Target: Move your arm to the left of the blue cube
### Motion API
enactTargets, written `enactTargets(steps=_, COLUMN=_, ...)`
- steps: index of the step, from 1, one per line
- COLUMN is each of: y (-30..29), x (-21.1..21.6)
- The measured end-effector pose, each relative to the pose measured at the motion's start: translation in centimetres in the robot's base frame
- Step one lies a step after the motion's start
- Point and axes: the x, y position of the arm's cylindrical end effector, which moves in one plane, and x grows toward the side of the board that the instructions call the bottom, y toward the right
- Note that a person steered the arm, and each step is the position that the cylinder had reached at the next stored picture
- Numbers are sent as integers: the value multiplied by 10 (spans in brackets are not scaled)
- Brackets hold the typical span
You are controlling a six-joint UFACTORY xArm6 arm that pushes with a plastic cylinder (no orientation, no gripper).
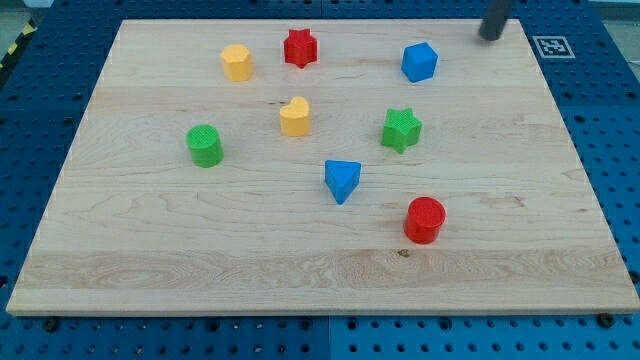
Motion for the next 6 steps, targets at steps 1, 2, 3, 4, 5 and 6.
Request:
enactTargets(steps=1, y=-65, x=14)
enactTargets(steps=2, y=-111, x=21)
enactTargets(steps=3, y=-113, x=28)
enactTargets(steps=4, y=-124, x=63)
enactTargets(steps=5, y=-127, x=71)
enactTargets(steps=6, y=-123, x=71)
